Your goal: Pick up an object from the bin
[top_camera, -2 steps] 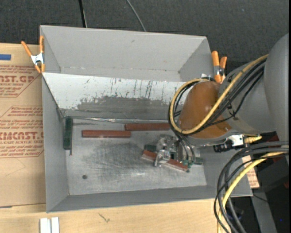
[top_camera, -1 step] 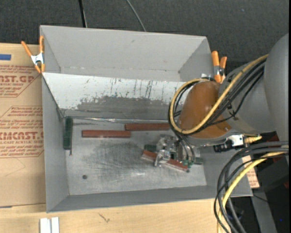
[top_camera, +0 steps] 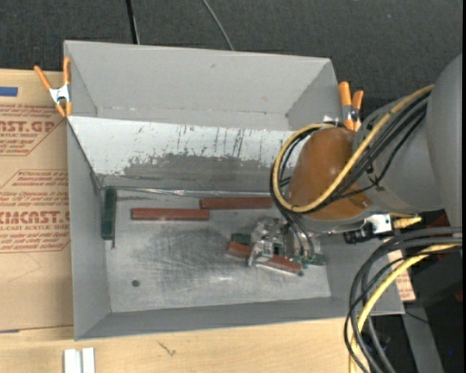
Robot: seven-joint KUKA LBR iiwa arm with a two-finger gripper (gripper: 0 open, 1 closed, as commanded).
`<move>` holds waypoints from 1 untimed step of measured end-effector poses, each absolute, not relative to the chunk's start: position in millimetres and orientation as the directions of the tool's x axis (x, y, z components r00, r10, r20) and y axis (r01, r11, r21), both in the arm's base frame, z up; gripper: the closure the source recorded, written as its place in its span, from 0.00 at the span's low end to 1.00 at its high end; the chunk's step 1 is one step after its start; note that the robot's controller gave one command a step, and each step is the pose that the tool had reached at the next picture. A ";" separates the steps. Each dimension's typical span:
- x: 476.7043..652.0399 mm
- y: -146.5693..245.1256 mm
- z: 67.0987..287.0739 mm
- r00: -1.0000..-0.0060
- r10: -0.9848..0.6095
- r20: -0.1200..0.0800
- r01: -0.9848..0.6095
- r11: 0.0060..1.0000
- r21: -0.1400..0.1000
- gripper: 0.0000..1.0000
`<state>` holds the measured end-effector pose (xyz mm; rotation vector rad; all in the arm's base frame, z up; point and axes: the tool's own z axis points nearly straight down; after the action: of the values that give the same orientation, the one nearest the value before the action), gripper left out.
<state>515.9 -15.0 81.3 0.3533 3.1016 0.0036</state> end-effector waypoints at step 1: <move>513.7 -14.4 91.1 -0.975 0.224 -0.004 0.224 0.975 0.002 1.00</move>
Offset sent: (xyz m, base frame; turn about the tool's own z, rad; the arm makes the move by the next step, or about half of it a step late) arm 0.0000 -0.0002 0.0100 -0.0001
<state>513.7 -14.4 91.1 0.3537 3.1176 0.0020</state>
